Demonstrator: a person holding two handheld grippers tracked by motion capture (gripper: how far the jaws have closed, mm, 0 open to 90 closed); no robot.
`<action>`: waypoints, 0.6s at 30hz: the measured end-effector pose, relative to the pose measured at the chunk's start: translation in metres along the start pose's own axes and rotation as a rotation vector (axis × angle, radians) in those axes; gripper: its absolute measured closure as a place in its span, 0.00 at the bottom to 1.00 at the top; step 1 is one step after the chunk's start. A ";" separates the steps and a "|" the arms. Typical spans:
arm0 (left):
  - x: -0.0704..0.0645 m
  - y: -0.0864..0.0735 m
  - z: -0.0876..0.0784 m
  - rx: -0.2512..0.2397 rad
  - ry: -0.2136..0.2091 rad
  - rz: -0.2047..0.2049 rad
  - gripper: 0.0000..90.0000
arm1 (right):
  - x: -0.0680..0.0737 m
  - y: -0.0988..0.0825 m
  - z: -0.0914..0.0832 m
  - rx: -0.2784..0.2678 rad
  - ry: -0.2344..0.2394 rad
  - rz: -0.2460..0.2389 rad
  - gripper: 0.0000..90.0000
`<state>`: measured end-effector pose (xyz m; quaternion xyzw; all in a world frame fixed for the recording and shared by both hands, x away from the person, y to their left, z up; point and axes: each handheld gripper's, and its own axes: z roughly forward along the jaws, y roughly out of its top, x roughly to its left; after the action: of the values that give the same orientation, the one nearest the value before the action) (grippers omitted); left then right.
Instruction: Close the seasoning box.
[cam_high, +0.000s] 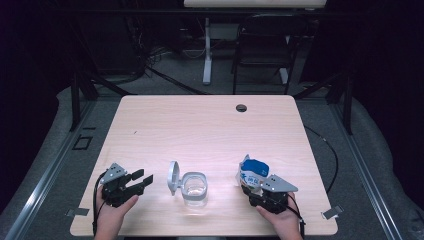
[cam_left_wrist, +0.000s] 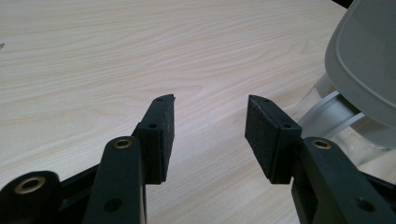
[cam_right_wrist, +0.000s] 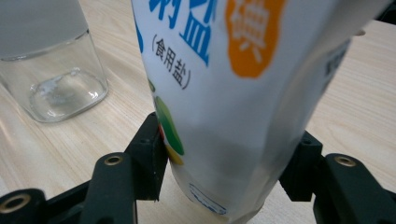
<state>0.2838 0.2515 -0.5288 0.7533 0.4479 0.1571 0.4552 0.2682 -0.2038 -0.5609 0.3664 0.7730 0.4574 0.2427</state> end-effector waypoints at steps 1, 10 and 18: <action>0.000 0.000 0.000 0.000 0.000 0.001 0.59 | 0.000 0.001 -0.001 -0.001 0.000 -0.002 0.48; -0.001 -0.001 0.001 -0.006 0.003 -0.001 0.59 | -0.002 0.006 -0.009 -0.014 -0.021 -0.007 0.48; -0.001 -0.001 0.001 -0.003 0.001 -0.002 0.59 | -0.002 0.012 -0.014 -0.026 -0.034 -0.012 0.48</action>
<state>0.2838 0.2504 -0.5298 0.7520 0.4487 0.1576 0.4565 0.2635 -0.2090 -0.5437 0.3663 0.7650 0.4596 0.2634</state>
